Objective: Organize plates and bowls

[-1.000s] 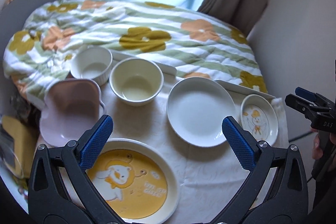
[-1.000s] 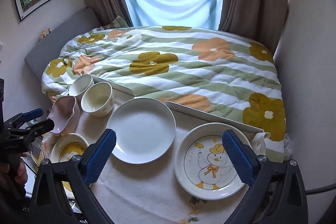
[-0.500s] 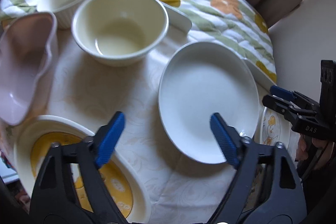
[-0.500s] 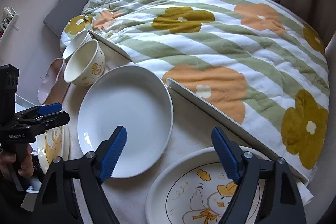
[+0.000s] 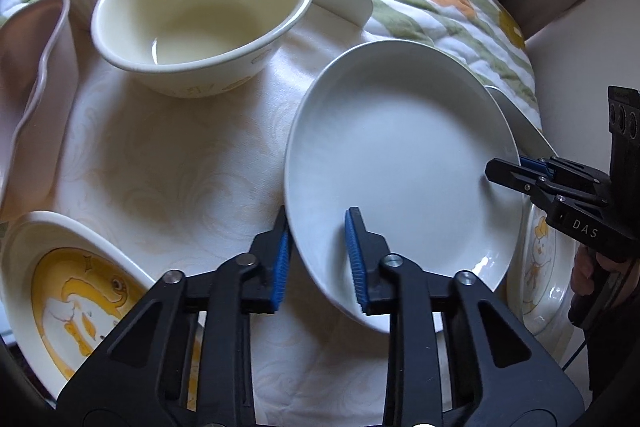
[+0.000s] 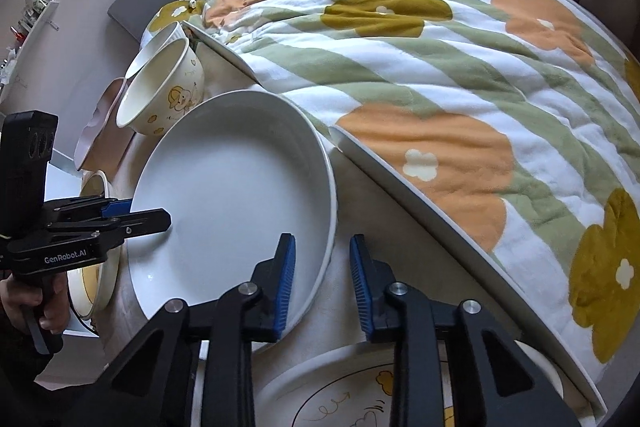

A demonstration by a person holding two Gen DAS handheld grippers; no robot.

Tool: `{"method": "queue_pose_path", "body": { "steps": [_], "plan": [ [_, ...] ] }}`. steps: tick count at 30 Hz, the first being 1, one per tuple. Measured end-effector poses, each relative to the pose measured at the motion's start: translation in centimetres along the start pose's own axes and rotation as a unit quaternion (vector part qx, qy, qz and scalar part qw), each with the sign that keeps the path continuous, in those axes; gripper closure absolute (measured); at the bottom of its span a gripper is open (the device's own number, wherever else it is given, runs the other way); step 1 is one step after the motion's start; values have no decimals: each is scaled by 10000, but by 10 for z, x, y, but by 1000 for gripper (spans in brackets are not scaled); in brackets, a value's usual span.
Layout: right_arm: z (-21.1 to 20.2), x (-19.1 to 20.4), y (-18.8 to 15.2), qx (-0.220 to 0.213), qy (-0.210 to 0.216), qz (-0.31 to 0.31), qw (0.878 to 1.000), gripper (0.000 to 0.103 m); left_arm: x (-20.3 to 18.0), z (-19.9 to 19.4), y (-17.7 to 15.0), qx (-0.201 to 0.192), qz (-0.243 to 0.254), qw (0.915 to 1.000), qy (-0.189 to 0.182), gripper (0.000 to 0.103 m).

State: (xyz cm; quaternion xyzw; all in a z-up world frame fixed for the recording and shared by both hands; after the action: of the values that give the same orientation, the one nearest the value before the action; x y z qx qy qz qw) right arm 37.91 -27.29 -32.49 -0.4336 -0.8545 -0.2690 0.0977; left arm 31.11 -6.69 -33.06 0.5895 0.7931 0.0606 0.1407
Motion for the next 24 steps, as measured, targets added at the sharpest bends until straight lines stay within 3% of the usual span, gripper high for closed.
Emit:
{"method": "queue_pose_path", "body": {
  "steps": [2, 14, 24],
  "plan": [
    [1, 0, 0, -7, 43, -12, 10000, 89, 3, -2, 0, -22, -62, 10000, -13, 85],
    [-3, 5, -3, -132, 29, -23, 9999, 89, 0, -17, -1, -251, 136, 9994, 200, 86],
    [-39, 37, -2, -505, -144, -61, 9986, 89, 10, -70, -6, -686, 344, 9970, -5, 86]
  ]
}}
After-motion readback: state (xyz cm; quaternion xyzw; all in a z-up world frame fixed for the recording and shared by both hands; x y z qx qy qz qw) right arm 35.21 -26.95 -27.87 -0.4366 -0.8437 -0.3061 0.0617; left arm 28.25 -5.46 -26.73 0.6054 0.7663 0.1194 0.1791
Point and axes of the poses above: each gripper's, at about its wrist camera, not at the fingertips, and z roughly the way its jaws point, x to its left, y to its top, the point moved 1 cm from there along z, roughly the way its jaws point, and after that the axes turned 6 degrees about y, right-handed, at the moved point
